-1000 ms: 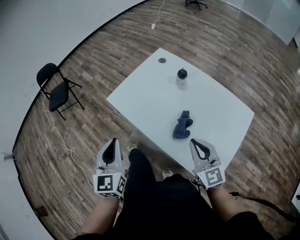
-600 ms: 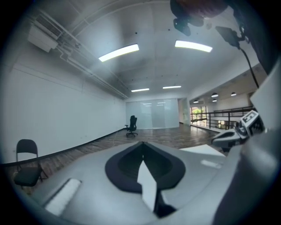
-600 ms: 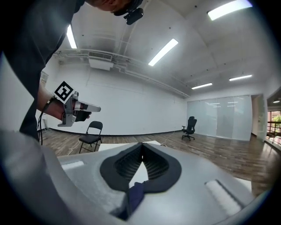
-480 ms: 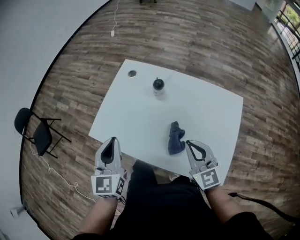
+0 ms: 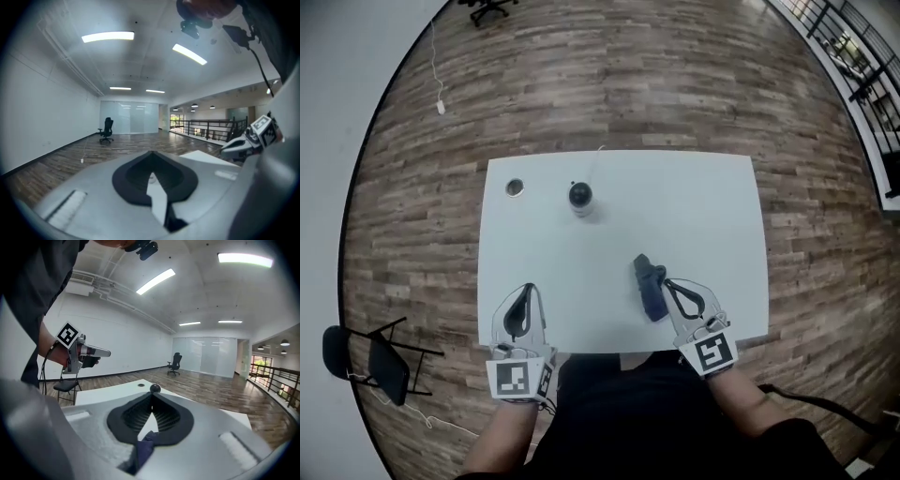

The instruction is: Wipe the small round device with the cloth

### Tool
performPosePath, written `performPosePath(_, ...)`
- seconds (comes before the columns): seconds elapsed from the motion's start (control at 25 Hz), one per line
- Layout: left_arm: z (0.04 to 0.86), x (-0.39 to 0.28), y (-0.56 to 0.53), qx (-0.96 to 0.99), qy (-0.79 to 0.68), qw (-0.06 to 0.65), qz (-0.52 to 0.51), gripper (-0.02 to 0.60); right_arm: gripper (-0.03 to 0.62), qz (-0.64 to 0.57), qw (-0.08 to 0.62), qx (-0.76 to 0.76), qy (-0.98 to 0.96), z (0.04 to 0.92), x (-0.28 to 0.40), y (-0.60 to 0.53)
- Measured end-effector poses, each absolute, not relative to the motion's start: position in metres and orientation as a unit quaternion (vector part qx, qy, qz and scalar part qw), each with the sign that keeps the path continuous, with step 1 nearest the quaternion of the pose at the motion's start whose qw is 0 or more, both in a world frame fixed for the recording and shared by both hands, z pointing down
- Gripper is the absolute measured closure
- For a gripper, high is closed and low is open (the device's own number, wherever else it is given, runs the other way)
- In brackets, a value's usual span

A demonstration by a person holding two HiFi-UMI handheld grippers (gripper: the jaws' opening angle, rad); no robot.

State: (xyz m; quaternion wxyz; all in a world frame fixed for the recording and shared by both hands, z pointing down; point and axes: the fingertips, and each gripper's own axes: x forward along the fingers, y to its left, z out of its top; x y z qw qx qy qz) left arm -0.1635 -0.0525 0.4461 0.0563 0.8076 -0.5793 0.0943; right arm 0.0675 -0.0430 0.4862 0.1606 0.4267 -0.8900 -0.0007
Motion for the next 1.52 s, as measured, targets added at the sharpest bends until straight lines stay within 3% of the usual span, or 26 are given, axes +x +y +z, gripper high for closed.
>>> performPosePath(0.32, 0.444, -0.15, -0.108, 0.877, -0.47, 0.045, 0.086, 0.574, 0.592, 0.007, 0.173, 0.524, -0.834, 0.473, 0.065, -0.047)
performPosePath(0.68, 0.438, -0.13, -0.116, 0.892, -0.443, 0.048, 0.078, 0.574, 0.589, 0.064, 0.196, 0.55, -0.809, 0.498, 0.086, -0.031)
performPosePath(0.96, 0.421, -0.132, -0.106, 0.87, -0.483, 0.031, 0.1, 0.574, 0.358, 0.116, 0.224, 0.52, -0.816, 0.553, 0.096, -0.036)
performPosePath(1.32, 0.421, -0.148, -0.1, 0.854, -0.507, 0.039, 0.112, 0.574, 0.283, 0.142, 0.312, 0.469, -0.814, 0.625, 0.08, -0.032)
performPosePath(1.52, 0.428, -0.164, -0.11, 0.852, -0.509, 0.037, 0.119, 0.574, 0.272, 0.162, 0.36, 0.467, -0.791, 0.668, 0.073, -0.043)
